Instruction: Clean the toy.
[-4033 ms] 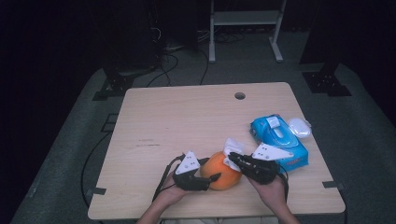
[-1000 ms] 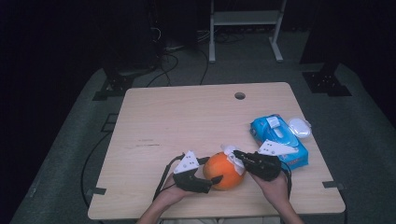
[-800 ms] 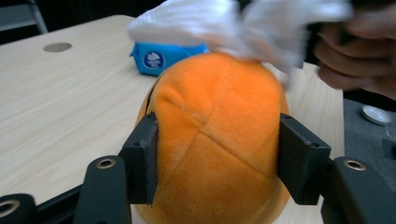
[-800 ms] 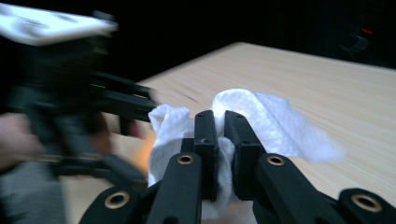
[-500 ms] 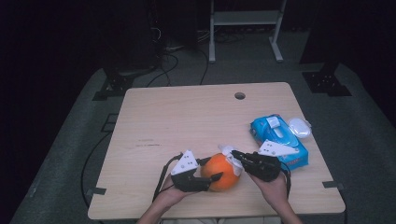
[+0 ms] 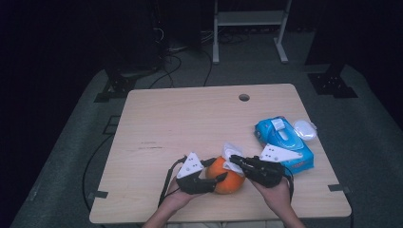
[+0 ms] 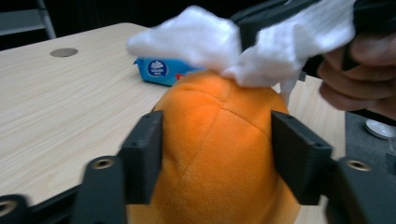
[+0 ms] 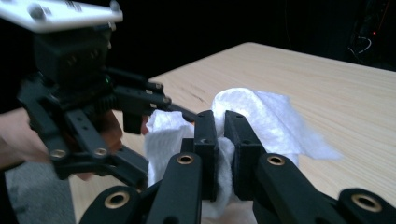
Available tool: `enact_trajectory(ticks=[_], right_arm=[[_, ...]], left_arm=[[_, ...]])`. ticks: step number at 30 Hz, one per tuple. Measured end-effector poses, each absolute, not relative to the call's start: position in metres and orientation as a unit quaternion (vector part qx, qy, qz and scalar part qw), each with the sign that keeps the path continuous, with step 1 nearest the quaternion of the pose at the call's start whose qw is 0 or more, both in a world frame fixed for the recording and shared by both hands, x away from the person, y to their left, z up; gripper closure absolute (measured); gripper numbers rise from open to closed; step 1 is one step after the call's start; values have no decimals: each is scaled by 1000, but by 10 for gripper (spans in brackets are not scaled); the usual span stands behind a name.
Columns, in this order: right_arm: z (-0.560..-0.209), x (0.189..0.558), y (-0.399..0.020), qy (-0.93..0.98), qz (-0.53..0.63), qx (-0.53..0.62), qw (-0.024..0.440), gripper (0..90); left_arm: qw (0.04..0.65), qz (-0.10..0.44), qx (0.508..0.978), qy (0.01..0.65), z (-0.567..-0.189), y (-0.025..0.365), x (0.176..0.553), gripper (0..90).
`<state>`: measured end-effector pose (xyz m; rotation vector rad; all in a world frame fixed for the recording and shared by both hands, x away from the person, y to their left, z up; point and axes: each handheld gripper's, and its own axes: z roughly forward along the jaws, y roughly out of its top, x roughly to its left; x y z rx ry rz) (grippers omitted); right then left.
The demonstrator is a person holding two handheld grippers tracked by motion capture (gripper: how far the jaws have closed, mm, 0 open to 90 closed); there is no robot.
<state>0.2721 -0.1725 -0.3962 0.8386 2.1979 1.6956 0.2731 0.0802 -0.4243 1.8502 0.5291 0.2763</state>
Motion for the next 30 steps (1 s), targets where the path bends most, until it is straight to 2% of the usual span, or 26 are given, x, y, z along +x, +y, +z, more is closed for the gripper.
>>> enact_trajectory(ticks=[3,5,7,10,11,13,16,20,24,27,30], right_arm=[[-406,279,-180,751,573,307,120,828],[-409,283,-185,743,577,318,115,828],[-410,283,-186,743,577,320,116,828],[-407,282,-185,743,577,318,117,830],[-405,280,-184,742,580,316,117,830],[-398,276,-181,740,589,305,114,831],[-391,268,-171,748,590,280,115,832],[-396,271,-168,755,579,282,122,830],[-404,280,-186,743,576,315,127,830],[-404,282,-190,742,577,318,124,830],[-404,279,-183,748,576,308,119,830]], left_arm=[[571,95,787,213,-426,82,276,166],[571,82,790,209,-431,80,277,107],[562,99,794,211,-435,77,277,145],[552,126,794,219,-431,77,275,330],[552,133,793,222,-430,77,274,366],[552,144,788,230,-427,78,273,408],[553,153,781,245,-424,80,273,425],[554,137,786,239,-426,81,272,415],[570,87,788,214,-425,83,275,326],[558,108,791,228,-428,80,278,191],[549,114,795,233,-438,76,280,176]])
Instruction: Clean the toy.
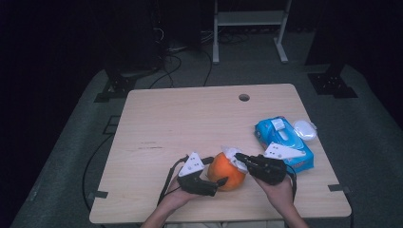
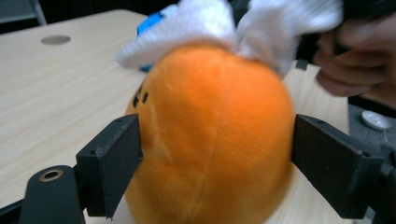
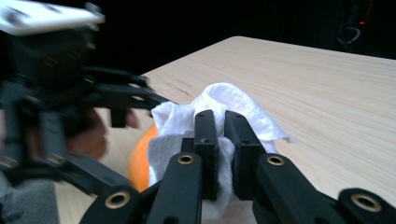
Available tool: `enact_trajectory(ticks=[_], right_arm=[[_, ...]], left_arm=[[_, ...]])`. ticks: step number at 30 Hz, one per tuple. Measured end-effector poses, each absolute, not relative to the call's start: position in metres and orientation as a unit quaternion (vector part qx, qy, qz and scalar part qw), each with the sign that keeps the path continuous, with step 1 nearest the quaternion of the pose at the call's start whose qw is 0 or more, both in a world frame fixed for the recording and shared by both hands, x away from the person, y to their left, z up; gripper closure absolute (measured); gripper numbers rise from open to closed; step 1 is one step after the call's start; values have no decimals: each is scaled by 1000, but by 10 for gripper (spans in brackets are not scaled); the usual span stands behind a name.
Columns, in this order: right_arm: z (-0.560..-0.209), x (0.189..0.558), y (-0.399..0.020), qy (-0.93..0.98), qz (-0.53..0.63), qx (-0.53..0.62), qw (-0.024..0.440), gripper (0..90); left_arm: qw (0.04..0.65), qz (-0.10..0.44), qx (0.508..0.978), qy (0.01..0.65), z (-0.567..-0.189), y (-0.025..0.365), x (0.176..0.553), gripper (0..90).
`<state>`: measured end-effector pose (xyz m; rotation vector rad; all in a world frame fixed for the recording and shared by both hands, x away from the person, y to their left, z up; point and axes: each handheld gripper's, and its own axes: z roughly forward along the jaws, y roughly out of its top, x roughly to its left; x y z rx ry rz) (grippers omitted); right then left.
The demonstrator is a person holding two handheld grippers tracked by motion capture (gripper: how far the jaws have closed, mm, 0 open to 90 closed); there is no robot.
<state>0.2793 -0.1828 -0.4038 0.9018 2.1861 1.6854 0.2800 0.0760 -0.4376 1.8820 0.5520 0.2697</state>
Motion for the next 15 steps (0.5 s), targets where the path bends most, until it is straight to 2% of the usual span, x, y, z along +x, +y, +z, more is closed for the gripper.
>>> enact_trajectory(ticks=[4,7,11,13,15], right_arm=[[-398,269,-169,758,575,282,124,829],[-396,265,-161,769,563,266,143,831],[-396,270,-171,763,559,277,168,831],[-398,273,-176,759,561,286,162,831],[-398,272,-176,760,560,287,163,832]], left_arm=[[547,138,793,232,-437,74,276,351],[547,140,792,230,-438,72,274,399],[553,134,790,228,-438,73,274,394],[556,131,790,225,-438,73,275,374],[560,124,788,224,-439,73,277,293]])
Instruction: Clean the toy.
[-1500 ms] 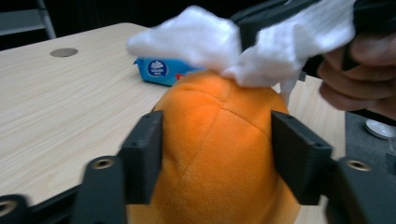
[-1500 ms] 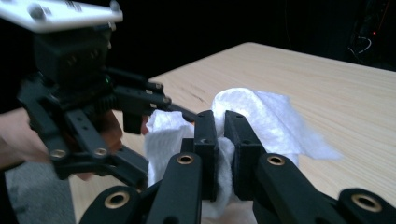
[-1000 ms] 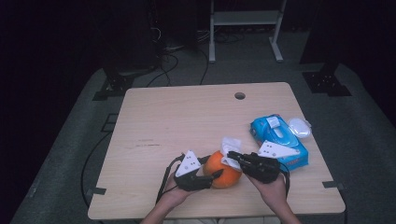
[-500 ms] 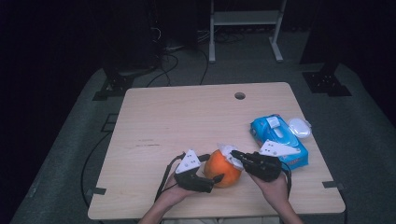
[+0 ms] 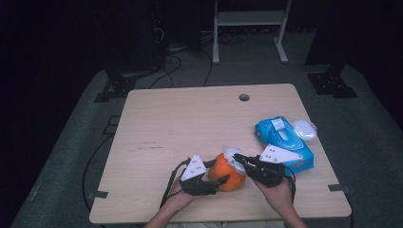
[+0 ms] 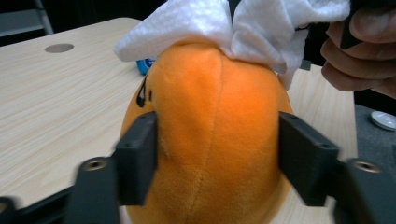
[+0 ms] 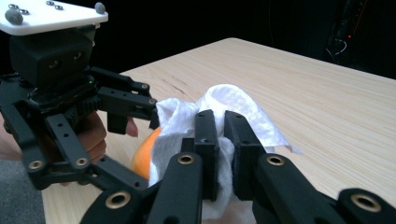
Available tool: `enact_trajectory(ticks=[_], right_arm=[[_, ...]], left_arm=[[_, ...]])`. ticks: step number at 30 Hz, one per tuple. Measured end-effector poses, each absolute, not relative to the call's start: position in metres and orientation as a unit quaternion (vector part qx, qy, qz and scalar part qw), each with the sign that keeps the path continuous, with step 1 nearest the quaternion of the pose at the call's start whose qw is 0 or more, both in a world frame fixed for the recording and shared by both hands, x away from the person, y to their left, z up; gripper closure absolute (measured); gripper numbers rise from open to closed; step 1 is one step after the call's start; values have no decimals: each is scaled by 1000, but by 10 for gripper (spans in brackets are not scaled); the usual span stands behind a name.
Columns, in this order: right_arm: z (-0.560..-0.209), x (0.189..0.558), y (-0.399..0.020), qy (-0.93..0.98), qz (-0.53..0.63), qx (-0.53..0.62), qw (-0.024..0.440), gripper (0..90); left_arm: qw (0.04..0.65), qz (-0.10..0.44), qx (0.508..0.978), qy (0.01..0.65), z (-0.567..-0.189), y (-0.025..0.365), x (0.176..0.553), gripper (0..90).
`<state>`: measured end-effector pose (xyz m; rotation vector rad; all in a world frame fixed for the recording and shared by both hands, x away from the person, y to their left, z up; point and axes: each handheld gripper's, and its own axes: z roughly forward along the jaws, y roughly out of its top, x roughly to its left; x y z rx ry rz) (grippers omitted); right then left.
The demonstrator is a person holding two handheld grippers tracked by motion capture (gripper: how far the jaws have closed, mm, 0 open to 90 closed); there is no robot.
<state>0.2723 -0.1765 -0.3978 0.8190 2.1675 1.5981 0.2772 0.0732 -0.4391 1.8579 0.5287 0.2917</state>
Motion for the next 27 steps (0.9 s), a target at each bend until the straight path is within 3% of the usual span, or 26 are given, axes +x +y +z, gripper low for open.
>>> enact_trajectory(ticks=[2,8,12,16,21,23,25,27], right_arm=[[-397,270,-172,764,558,280,164,831],[-393,261,-155,785,528,252,204,808],[-396,264,-159,789,512,252,229,761],[-399,264,-157,789,518,251,214,701],[-402,267,-155,794,512,254,208,721],[-402,266,-157,793,507,255,221,765],[-401,267,-161,787,515,266,212,794],[-400,272,-168,780,526,276,194,802]], left_arm=[[562,116,786,232,-441,74,280,214],[557,123,789,230,-440,69,276,364],[553,122,793,224,-440,66,275,366],[549,121,798,219,-441,65,275,365],[544,130,802,208,-442,63,274,366],[545,133,800,211,-441,63,275,318],[550,134,793,223,-440,65,279,219],[553,130,792,223,-442,65,281,188]])
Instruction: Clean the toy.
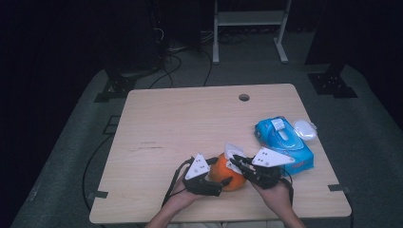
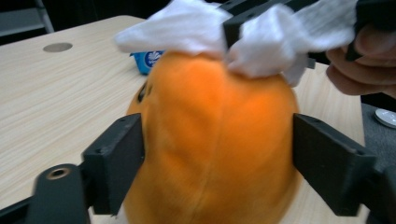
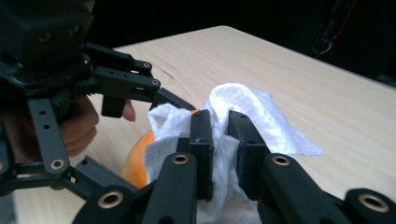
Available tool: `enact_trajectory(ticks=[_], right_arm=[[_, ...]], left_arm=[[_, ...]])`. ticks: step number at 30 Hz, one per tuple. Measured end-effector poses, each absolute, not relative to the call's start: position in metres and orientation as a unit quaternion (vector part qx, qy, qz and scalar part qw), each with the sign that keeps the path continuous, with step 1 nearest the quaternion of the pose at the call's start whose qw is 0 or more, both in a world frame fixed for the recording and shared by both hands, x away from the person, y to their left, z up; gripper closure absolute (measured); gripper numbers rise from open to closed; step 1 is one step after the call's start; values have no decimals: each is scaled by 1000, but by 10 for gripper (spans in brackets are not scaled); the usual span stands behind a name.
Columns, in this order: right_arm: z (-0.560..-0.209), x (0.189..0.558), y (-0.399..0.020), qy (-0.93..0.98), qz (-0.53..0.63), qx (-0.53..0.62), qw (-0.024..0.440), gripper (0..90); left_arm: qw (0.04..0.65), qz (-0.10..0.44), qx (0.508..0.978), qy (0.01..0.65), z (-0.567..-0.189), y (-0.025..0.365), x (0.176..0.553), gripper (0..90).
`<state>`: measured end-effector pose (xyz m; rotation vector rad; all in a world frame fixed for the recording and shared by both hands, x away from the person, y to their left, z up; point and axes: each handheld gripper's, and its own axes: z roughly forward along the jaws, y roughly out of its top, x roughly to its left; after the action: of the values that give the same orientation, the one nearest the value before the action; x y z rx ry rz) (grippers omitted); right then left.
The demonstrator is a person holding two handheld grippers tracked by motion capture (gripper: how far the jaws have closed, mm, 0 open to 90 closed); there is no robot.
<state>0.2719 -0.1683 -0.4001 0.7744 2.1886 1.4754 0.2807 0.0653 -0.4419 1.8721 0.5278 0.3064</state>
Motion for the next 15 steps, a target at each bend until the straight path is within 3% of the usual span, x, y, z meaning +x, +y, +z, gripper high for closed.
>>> enact_trajectory(ticks=[6,8,13,15], right_arm=[[-396,258,-151,789,539,240,175,814],[-396,254,-138,804,512,223,205,815],[-393,271,-170,778,515,280,226,816],[-397,274,-183,769,525,303,206,816]], left_arm=[[552,137,795,212,-445,59,277,333],[550,145,795,211,-445,58,275,371],[555,134,792,215,-447,63,276,387],[554,133,795,208,-447,62,277,383]])
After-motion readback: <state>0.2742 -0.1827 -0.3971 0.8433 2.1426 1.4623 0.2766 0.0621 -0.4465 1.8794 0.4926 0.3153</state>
